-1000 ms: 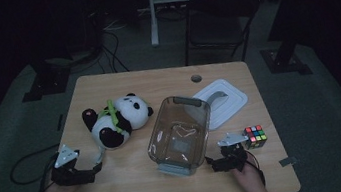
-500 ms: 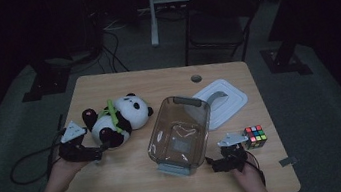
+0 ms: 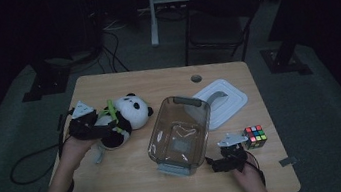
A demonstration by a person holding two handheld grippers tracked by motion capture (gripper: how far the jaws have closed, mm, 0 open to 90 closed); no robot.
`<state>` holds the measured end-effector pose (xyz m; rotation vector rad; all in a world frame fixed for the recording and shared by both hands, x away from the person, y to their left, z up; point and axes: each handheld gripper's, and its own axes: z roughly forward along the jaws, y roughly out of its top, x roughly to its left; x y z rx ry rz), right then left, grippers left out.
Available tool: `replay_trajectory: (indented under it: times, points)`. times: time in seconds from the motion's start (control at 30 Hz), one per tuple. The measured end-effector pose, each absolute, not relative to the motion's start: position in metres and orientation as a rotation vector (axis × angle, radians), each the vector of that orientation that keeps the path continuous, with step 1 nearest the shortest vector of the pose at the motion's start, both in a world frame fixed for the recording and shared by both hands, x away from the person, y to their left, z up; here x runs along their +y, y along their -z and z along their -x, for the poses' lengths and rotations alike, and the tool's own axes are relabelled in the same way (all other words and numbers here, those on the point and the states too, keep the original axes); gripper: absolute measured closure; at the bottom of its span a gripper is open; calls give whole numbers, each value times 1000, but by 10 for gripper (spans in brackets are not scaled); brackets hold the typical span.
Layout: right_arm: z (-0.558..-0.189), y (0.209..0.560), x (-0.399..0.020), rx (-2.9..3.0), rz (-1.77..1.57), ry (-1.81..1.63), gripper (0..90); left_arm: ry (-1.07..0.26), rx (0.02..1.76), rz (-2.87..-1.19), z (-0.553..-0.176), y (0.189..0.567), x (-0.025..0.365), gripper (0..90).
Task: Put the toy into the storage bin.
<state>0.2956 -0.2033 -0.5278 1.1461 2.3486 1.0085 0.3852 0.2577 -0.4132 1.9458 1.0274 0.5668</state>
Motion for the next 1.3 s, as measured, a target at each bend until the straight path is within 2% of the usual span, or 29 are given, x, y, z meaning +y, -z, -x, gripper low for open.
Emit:
replay_trajectory:
  times: [0.03,0.3,0.37,0.57,0.67,0.93,1.1,1.3]
  points:
    - [-296,528,-203,2349,-1147,-1009,126,-558,1034,-1936,-388,413,257,158]
    - [-295,528,-203,2347,-1149,-1008,126,-532,1114,-1952,-414,418,253,167]
    - [-295,528,-203,2347,-1149,-1007,126,-523,1121,-1959,-419,421,250,231]
    - [-295,528,-203,2347,-1149,-1008,126,-530,1167,-1989,-425,431,238,280]
    - [-295,528,-203,2347,-1148,-1007,126,-584,1201,-1985,-425,432,240,470]
    - [-295,528,-202,2343,-1154,-1005,122,-631,1192,-2003,-421,434,235,639]
    - [-297,527,-203,2334,-1179,-1023,122,-623,1217,-1944,-420,433,239,684]
    - [-297,524,-200,2349,-1158,-1074,122,-626,1221,-1891,-416,429,241,690]
